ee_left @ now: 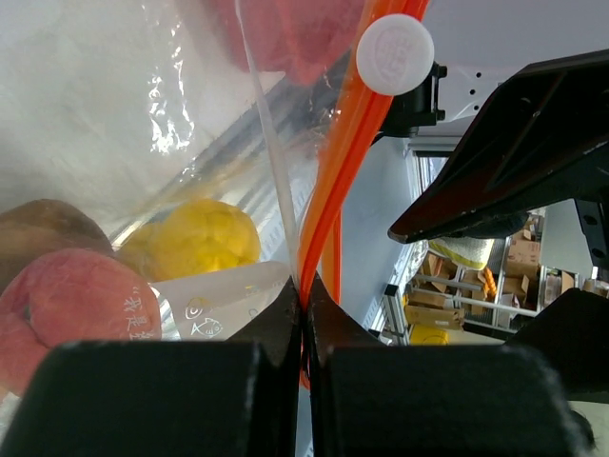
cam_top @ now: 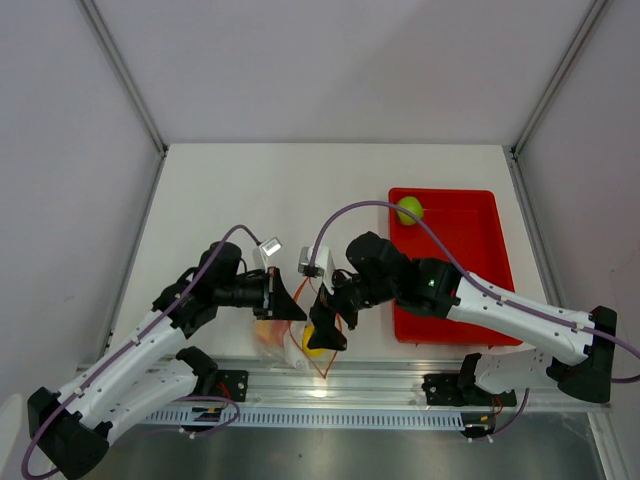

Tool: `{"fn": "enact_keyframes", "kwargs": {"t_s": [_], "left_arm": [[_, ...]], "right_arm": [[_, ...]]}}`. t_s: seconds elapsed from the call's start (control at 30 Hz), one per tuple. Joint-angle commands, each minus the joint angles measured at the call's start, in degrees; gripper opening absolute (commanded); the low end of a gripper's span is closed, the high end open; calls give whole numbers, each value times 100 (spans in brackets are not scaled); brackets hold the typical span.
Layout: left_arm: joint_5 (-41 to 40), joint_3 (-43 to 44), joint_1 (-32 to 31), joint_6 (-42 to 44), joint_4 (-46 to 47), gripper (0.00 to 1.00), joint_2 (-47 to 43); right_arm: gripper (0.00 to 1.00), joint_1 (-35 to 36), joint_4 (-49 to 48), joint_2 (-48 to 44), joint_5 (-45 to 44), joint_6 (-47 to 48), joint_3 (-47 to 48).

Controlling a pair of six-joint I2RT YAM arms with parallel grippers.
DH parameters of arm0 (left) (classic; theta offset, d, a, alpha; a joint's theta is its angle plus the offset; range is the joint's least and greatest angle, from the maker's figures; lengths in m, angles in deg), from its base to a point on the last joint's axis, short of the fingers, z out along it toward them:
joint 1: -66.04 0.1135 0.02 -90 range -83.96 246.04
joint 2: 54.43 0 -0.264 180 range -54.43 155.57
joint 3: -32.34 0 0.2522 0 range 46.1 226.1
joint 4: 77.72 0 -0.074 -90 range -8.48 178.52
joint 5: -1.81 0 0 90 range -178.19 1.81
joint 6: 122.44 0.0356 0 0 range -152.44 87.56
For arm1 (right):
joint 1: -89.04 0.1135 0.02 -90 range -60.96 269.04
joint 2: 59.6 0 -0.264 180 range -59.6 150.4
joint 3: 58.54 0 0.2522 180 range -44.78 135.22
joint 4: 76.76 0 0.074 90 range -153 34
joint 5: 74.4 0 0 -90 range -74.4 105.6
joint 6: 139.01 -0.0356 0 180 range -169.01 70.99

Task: Place the food in the zip-top bag and seal the zipper
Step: Place the fake fruit in the zipper food storage bag, then pick up the fake fruit from the bin.

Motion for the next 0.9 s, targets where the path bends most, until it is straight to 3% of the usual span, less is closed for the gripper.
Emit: {"fn": "enact_keyframes", "kwargs": {"t_s": [0.0,0.2,0.47,0.7,0.87], "left_arm": [[-3,145,-15,133,3,1,-81],[-12,119,-24,133,3,1,-99],[-3,49,-15,115,29,1,-125],[14,-13,-24,98,82,1,-134],[14,-21,-24,98,99,1,-116]], "right_arm": [[99,43,-35,-56,-209,29,128],[100,43,-44,-187,-726,29,128],[99,34,-430,-741,-3450,-182,-109],[99,16,-1212,-1549,-5793,-515,-899],[99,-299,-1573,-1945,-6905,-954,-1348]]}}
